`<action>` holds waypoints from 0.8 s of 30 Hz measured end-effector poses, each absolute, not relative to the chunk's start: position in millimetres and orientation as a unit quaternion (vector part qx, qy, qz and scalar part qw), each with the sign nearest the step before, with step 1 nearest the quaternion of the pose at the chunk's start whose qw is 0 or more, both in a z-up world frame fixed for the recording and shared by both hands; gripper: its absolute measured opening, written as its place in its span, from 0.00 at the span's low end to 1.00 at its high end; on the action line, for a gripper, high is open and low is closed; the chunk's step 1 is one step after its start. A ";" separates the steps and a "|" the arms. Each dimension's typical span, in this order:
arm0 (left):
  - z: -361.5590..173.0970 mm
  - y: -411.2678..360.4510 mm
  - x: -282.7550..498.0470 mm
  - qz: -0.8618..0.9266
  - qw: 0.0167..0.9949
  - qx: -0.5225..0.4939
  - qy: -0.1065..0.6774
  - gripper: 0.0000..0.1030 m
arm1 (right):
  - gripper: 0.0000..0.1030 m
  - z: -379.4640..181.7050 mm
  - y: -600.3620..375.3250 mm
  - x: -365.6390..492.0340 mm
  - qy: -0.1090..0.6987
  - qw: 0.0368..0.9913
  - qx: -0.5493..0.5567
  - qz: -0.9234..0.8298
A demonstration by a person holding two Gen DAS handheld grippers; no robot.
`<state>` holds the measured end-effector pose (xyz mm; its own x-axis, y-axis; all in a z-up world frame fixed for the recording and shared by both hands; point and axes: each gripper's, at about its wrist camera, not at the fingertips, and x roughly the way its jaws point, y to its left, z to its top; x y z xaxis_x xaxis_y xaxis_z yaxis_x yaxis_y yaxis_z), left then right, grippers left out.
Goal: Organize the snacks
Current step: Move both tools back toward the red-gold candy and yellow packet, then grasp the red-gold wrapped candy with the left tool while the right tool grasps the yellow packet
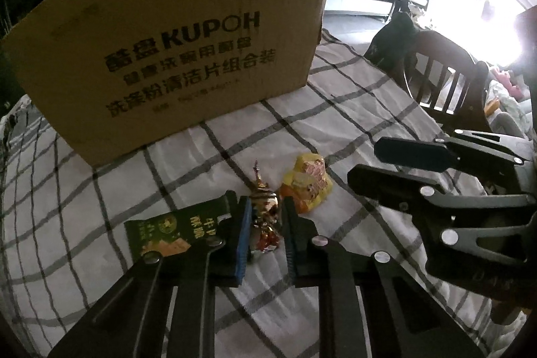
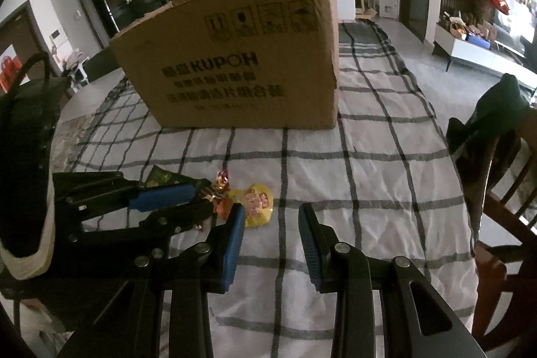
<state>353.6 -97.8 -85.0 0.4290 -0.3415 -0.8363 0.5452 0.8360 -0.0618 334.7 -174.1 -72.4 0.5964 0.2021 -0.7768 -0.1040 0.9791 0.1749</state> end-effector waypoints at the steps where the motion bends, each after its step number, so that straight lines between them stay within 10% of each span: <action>1: -85.6 -98.2 354.4 -0.265 0.838 0.108 0.464 0.19 | 0.33 -73.4 -174.1 335.0 0.442 0.891 0.057 0.087; 24: -77.3 -77.3 356.5 -0.232 0.859 0.073 0.450 0.20 | 0.33 -88.1 -165.1 347.9 0.458 0.878 0.081 0.116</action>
